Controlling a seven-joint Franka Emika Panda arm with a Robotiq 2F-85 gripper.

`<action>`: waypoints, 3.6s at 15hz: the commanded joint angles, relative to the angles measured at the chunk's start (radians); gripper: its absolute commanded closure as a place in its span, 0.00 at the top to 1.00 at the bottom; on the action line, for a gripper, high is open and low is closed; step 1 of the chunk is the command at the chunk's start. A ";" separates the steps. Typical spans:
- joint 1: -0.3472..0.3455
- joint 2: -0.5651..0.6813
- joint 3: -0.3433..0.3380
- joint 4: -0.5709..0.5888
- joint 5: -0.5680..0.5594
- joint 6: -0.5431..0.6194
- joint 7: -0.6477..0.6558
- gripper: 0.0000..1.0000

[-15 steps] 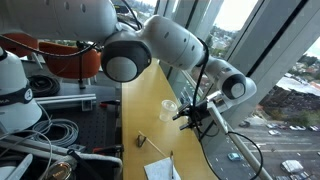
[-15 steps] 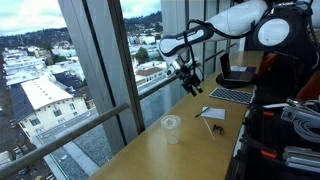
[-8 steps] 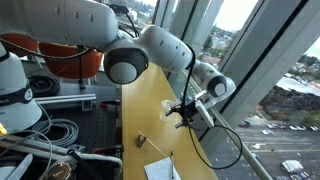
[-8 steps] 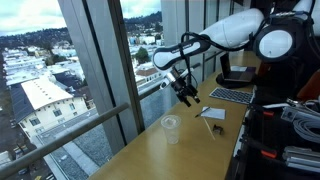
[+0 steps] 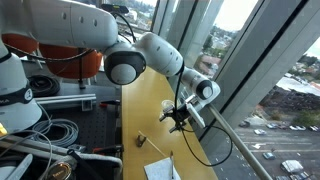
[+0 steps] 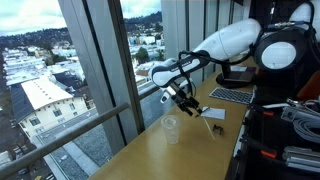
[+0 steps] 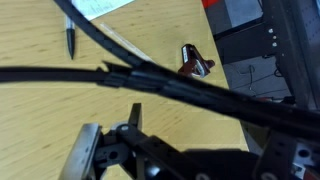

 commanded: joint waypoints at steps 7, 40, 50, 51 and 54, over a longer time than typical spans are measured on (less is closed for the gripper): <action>0.057 -0.004 -0.045 0.015 -0.101 0.302 -0.012 1.00; 0.292 -0.006 -0.032 0.071 -0.111 0.633 -0.211 1.00; 0.320 -0.002 -0.028 0.013 -0.110 0.713 -0.272 1.00; 0.319 -0.002 -0.029 0.015 -0.110 0.703 -0.266 1.00; 0.321 -0.002 -0.031 0.015 -0.110 0.683 -0.248 1.00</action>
